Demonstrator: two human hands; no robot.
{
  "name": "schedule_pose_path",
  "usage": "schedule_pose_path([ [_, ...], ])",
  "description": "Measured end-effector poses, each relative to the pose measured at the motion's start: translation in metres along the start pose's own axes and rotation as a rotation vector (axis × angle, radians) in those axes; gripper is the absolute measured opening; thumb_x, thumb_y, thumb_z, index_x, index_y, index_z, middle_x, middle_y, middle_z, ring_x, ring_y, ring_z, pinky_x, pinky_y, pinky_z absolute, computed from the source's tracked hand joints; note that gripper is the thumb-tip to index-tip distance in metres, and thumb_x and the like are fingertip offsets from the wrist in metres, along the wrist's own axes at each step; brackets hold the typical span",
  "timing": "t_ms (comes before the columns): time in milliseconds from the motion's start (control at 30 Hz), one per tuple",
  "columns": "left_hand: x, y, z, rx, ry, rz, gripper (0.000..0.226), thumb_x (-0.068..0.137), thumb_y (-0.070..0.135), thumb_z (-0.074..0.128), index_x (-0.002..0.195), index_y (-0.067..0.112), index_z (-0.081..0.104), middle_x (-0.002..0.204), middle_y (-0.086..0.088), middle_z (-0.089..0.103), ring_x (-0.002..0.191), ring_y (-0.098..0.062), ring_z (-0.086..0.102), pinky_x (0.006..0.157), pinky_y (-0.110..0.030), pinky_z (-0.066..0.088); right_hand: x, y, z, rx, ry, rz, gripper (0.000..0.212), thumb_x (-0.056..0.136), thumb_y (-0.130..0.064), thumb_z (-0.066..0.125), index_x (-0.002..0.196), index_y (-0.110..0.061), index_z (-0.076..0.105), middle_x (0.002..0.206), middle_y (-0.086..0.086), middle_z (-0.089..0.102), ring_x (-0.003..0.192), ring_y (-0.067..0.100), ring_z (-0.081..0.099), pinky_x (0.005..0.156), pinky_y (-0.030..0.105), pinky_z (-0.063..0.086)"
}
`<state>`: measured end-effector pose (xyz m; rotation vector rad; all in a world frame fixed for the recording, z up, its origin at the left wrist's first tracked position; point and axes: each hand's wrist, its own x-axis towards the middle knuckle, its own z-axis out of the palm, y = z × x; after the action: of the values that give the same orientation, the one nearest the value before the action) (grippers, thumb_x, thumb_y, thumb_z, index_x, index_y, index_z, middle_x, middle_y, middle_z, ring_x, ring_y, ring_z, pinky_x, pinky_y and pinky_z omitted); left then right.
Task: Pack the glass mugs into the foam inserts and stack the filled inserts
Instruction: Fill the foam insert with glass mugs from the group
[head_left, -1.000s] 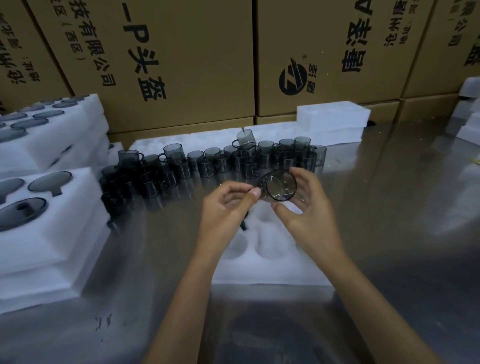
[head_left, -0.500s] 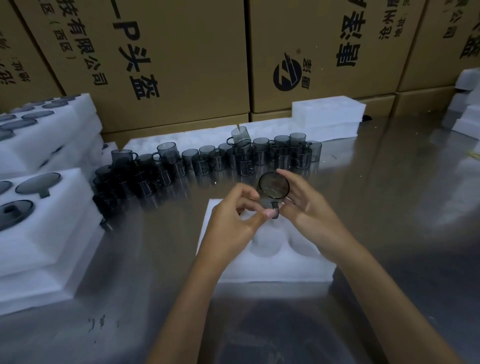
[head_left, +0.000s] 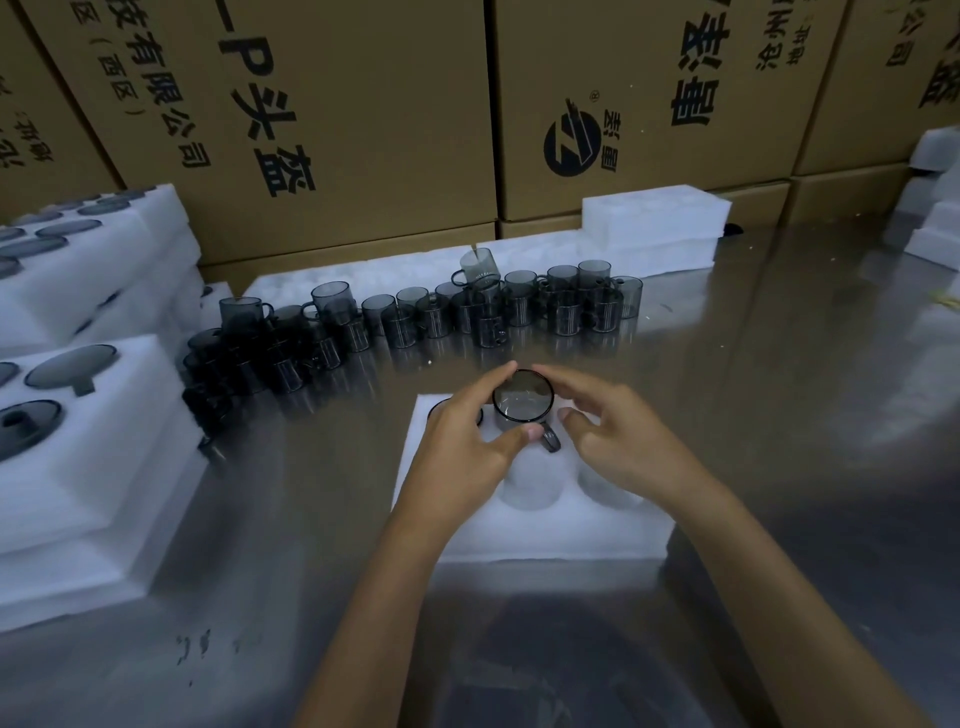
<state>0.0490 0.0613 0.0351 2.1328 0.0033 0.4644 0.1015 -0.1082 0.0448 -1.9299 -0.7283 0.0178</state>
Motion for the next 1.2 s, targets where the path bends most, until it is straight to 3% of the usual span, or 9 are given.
schedule_pose_path([
  [133, 0.000, 0.001, -0.001, 0.056, -0.087, -0.006, 0.059, 0.093, 0.039, 0.066, 0.148, 0.034, 0.045, 0.141, 0.017, 0.055, 0.132, -0.001, 0.045, 0.098, -0.001, 0.032, 0.002, 0.013, -0.007, -0.141, -0.017, 0.074, 0.066, 0.095, 0.003, 0.042, 0.144, -0.041, 0.049, 0.140, -0.002, 0.057, 0.116, 0.013, 0.058, 0.103, 0.037, 0.047],
  [200, -0.001, 0.003, -0.002, 0.045, -0.087, -0.030, 0.051, 0.098, 0.045, 0.056, 0.147, 0.035, 0.045, 0.145, 0.016, 0.051, 0.136, -0.001, 0.042, 0.100, -0.002, 0.031, 0.001, 0.015, -0.007, -0.234, -0.005, 0.075, 0.067, 0.094, 0.001, 0.043, 0.145, -0.043, 0.046, 0.146, -0.004, 0.052, 0.131, 0.012, 0.043, 0.115, 0.040, 0.032],
  [333, 0.001, 0.001, 0.004, 0.292, -0.113, -0.039, 0.045, 0.104, 0.040, 0.042, 0.149, 0.032, 0.042, 0.155, 0.010, 0.040, 0.149, -0.010, 0.022, 0.121, -0.030, 0.012, -0.001, 0.013, -0.006, -0.566, -0.042, 0.107, 0.072, 0.093, -0.006, 0.040, 0.148, -0.053, 0.034, 0.164, -0.009, 0.023, 0.152, 0.012, 0.006, 0.120, 0.043, 0.000],
  [500, 0.004, -0.003, 0.014, 0.482, -0.118, -0.024, 0.043, 0.106, 0.035, 0.039, 0.148, 0.027, 0.044, 0.159, 0.013, 0.033, 0.151, -0.008, 0.014, 0.120, -0.030, -0.002, 0.001, 0.012, -0.005, -0.568, -0.150, 0.191, 0.069, 0.095, -0.008, 0.035, 0.150, -0.049, 0.033, 0.167, -0.010, 0.011, 0.153, 0.012, 0.001, 0.120, 0.053, 0.008],
  [667, 0.003, -0.003, 0.014, 0.473, -0.091, -0.019, 0.044, 0.105, 0.036, 0.041, 0.148, 0.026, 0.044, 0.159, 0.012, 0.034, 0.151, -0.008, 0.016, 0.119, -0.028, -0.001, 0.001, 0.016, -0.005, -0.463, -0.099, 0.159, 0.068, 0.093, 0.000, 0.036, 0.147, -0.039, 0.045, 0.164, -0.008, 0.023, 0.152, 0.013, 0.009, 0.122, 0.054, 0.010],
  [767, 0.002, -0.002, 0.013, 0.470, -0.071, -0.030, 0.044, 0.105, 0.035, 0.042, 0.147, 0.026, 0.044, 0.158, 0.011, 0.036, 0.150, -0.009, 0.018, 0.120, -0.030, 0.001, 0.002, 0.017, -0.004, -0.282, 0.022, 0.071, 0.063, 0.091, 0.010, 0.036, 0.136, -0.027, 0.061, 0.154, -0.006, 0.041, 0.146, 0.014, 0.024, 0.122, 0.042, 0.017],
  [900, 0.001, 0.000, 0.007, 0.555, -0.015, -0.039, 0.044, 0.104, 0.035, 0.042, 0.147, 0.024, 0.044, 0.157, 0.007, 0.039, 0.149, -0.014, 0.024, 0.122, -0.036, 0.008, 0.009, 0.012, -0.006, 0.054, 0.116, 0.093, 0.055, 0.093, 0.015, 0.039, 0.124, -0.019, 0.069, 0.139, -0.007, 0.054, 0.133, 0.005, 0.039, 0.099, 0.001, 0.028],
  [1033, 0.001, -0.001, -0.013, 0.467, 0.019, -0.045, 0.041, 0.099, 0.033, 0.055, 0.140, 0.027, 0.054, 0.142, 0.002, 0.056, 0.137, -0.018, 0.042, 0.113, -0.035, 0.025, 0.007, 0.012, -0.002, 0.334, 0.190, 0.172, 0.047, 0.092, 0.012, 0.045, 0.117, -0.017, 0.071, 0.132, -0.004, 0.063, 0.127, 0.008, 0.052, 0.095, 0.006, 0.040],
  [1200, 0.002, -0.031, -0.052, 0.244, 0.196, -0.147, 0.026, 0.095, 0.029, 0.064, 0.121, 0.029, 0.068, 0.122, 0.006, 0.070, 0.123, -0.017, 0.056, 0.113, -0.045, 0.037, 0.016, 0.012, 0.000, 0.299, 0.255, 0.263, 0.036, 0.093, 0.008, 0.049, 0.104, -0.016, 0.074, 0.109, -0.006, 0.070, 0.095, 0.001, 0.060, 0.074, 0.002, 0.044],
])
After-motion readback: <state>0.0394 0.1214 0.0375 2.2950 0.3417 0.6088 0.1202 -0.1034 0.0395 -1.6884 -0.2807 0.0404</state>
